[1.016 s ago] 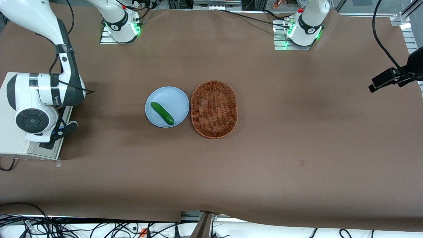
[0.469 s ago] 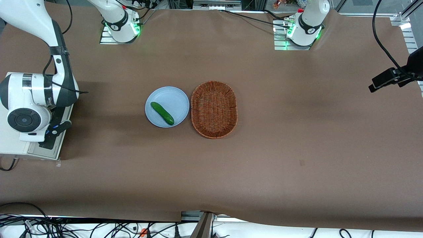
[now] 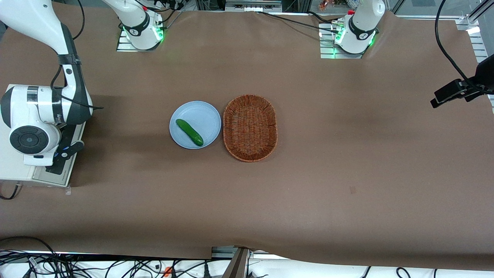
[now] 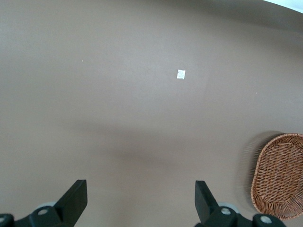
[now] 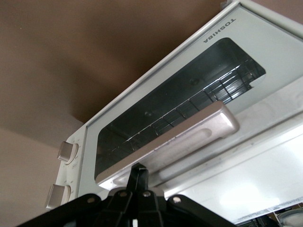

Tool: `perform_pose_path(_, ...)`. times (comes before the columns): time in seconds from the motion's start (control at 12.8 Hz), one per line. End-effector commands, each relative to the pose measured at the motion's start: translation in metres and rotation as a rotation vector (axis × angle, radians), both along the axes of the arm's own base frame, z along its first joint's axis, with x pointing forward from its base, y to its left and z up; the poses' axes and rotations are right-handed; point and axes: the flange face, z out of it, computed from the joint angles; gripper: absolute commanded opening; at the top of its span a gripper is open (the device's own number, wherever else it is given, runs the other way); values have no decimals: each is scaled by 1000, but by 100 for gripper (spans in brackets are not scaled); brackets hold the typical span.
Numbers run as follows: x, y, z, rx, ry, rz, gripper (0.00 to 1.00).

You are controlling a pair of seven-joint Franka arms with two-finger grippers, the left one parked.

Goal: Open oven door with right arm only
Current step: 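Position the right gripper fingers under the silver door handle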

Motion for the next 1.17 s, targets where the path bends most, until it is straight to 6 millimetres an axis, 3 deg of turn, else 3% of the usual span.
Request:
perform_pose_path(0.0, 1, 4, -5, 24, -31, -1, 0)
perform_pose_path(0.7, 9, 26, -37, 129, -72, -66, 0)
perform_pose_path(1.09, 11, 34, -66, 185, -88, -121, 0)
